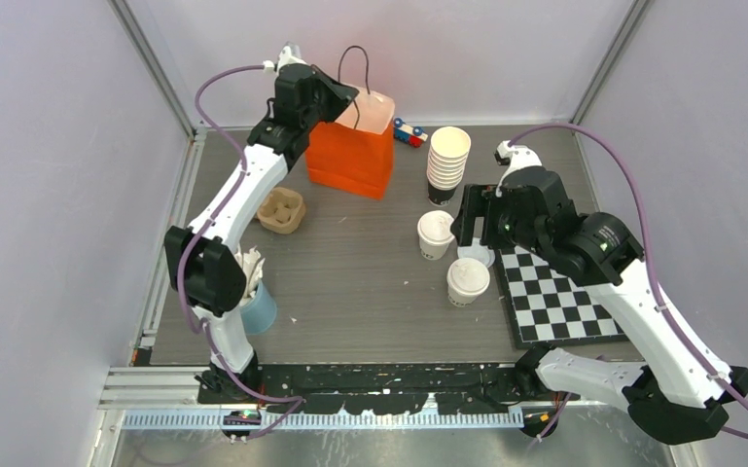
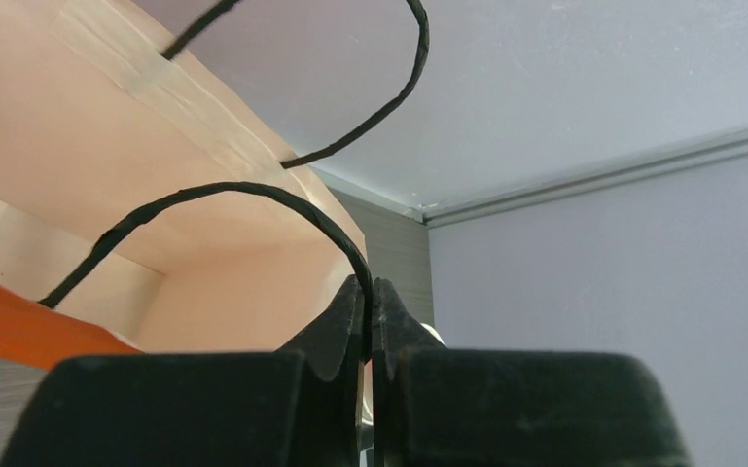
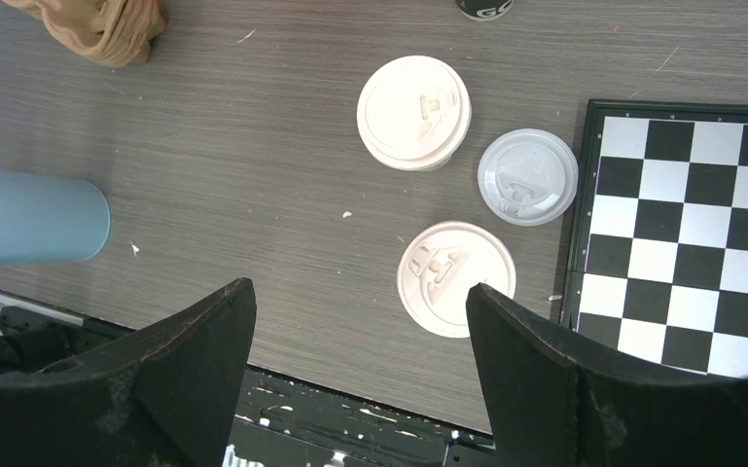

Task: Pack the takeout coffee

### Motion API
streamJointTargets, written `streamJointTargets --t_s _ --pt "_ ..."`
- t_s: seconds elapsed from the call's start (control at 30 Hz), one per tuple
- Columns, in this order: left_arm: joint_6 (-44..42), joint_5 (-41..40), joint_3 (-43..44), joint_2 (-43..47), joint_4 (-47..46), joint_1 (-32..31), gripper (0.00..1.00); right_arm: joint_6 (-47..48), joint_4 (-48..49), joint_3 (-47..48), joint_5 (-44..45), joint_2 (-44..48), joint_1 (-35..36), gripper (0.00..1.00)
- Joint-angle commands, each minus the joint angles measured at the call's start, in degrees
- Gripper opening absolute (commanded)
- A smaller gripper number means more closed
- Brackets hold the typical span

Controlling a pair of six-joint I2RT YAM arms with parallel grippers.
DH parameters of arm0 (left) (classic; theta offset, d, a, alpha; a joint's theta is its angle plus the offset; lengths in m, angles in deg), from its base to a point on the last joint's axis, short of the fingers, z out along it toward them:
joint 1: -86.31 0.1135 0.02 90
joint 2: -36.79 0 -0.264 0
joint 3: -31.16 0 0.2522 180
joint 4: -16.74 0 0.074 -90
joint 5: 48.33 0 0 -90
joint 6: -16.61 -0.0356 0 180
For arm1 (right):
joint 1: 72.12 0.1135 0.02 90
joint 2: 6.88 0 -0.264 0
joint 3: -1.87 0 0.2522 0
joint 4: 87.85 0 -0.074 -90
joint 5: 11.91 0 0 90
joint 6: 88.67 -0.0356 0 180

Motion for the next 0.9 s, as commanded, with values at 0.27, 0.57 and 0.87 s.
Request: streamJointTargets --t_s 0.27,0.57,0.87 --pt "-1.3 20.3 -3.2 7.6 3.5 -0.2 0.00 0.9 1.0 9.2 3.4 -8.2 -0.1 0.84" --pt "-4.4 33.2 -8.4 14.0 9.7 -0.2 0.00 3.5 1.7 16.5 5.3 -13.2 -0.1 0.86" --pt "-10.5 43.1 -14.3 19.7 16.9 -0.2 0.00 4.6 3.9 18.1 4.3 -16.0 -0.6 0.86"
